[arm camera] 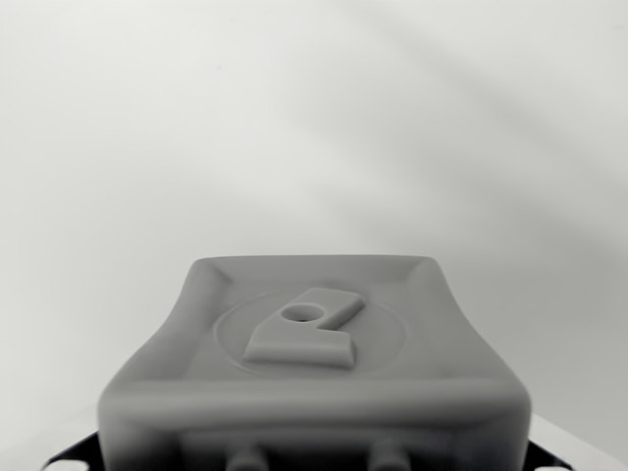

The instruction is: Destack cube

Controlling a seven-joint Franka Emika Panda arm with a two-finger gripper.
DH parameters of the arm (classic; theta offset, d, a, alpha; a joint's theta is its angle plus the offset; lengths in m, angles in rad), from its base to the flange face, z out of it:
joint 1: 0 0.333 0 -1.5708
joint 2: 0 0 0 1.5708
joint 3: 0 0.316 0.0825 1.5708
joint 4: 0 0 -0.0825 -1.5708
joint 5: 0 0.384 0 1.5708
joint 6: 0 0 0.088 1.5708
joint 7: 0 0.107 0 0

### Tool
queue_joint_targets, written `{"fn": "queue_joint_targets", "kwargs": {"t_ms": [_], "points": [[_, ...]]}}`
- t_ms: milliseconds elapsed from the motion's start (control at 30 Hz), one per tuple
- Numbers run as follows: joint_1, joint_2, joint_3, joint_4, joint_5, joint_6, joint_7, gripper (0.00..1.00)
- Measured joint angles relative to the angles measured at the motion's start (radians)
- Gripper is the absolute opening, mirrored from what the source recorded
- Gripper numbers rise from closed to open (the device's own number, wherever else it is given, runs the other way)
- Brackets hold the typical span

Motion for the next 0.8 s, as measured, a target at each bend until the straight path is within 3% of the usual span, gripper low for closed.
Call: {"fn": "queue_joint_targets", "kwargs": {"t_ms": [800], "points": [[0.028, -0.082, 0.016, -0.133, -0.003, 0.050, -0.002, 0.00]]}}
